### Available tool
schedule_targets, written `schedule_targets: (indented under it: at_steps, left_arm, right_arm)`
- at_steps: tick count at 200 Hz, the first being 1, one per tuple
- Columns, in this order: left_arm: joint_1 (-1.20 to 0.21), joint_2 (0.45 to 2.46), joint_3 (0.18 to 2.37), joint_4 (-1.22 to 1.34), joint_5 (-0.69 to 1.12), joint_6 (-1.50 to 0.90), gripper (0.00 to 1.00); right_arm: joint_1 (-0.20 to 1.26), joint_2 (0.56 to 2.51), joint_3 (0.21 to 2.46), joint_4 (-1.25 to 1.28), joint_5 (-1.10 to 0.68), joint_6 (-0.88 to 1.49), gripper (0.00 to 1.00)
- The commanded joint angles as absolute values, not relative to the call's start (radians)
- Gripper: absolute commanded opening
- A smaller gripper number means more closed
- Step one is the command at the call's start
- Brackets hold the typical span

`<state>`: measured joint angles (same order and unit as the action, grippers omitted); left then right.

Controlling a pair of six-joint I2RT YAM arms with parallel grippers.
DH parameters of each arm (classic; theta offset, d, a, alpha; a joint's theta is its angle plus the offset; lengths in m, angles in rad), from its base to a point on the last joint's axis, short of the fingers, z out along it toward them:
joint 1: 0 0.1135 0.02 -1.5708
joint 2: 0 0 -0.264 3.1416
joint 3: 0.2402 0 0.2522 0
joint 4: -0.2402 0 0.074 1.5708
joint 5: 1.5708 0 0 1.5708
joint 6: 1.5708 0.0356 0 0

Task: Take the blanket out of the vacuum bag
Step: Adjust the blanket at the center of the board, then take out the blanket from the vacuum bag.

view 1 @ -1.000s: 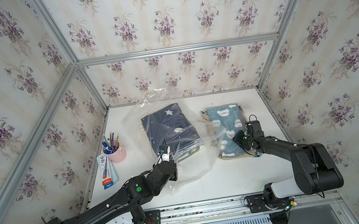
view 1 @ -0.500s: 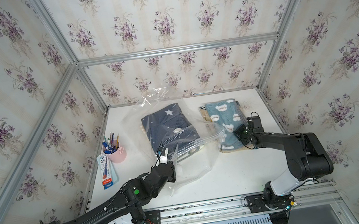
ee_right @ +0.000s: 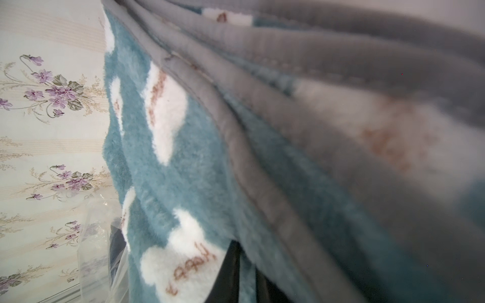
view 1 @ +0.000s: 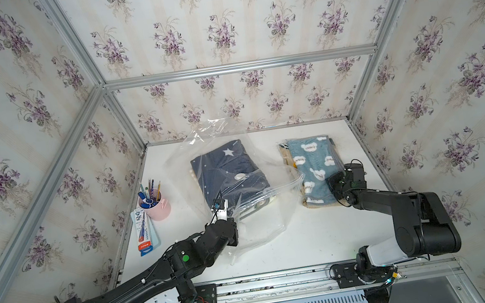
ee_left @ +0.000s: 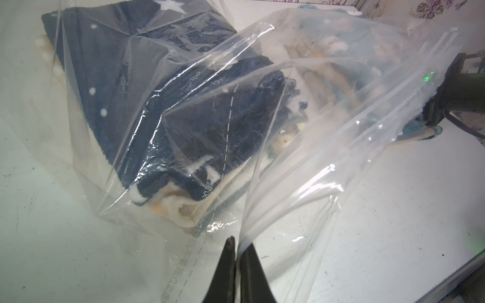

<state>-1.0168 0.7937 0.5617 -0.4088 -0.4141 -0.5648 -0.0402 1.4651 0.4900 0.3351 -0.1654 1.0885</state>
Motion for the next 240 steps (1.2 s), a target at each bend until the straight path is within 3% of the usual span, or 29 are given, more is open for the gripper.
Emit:
schedule_targets:
  at_steps: [1,27,44,95,112,143,168,193,240]
  left_arm:
    - [-1.015,0.802,0.579,-0.425,-0.414,-0.551,0.10]
    - [-1.015,0.807,0.607,-0.464,-0.429,-0.537,0.16]
    - [-1.015,0.818,0.635,-0.500,-0.459,-0.521,0.30]
    - [-1.015,0.887,0.690,-0.533,-0.480,-0.491,0.43]
    - [-1.015,0.913,0.703,-0.529,-0.479,-0.489,0.54]
    - [-1.014,0.972,0.757,-0.556,-0.472,-0.447,0.75]
    - [-1.014,1.003,0.787,-0.586,-0.466,-0.436,0.80]
    - [-1.014,1.005,0.796,-0.579,-0.404,-0.410,0.96]
    - [-1.014,1.007,0.811,-0.617,-0.391,-0.396,0.99]
  right_arm:
    - [-0.041,1.455,0.513,0.304,-0.169,1.021,0.16]
    - [-0.041,1.400,0.537,0.257,-0.197,0.939,0.21]
    - [-0.041,1.366,0.562,0.198,-0.237,0.883,0.25]
    - [-0.003,1.204,0.584,0.093,-0.317,0.792,0.37]
    - [0.050,1.169,0.603,0.047,-0.321,0.758,0.39]
    - [0.176,1.119,0.581,0.022,-0.316,0.751,0.40]
    - [0.286,1.090,0.553,0.030,-0.272,0.777,0.39]
    - [0.353,1.035,0.518,0.051,-0.253,0.809,0.38]
    - [0.377,0.855,0.490,-0.030,-0.194,0.818,0.32]
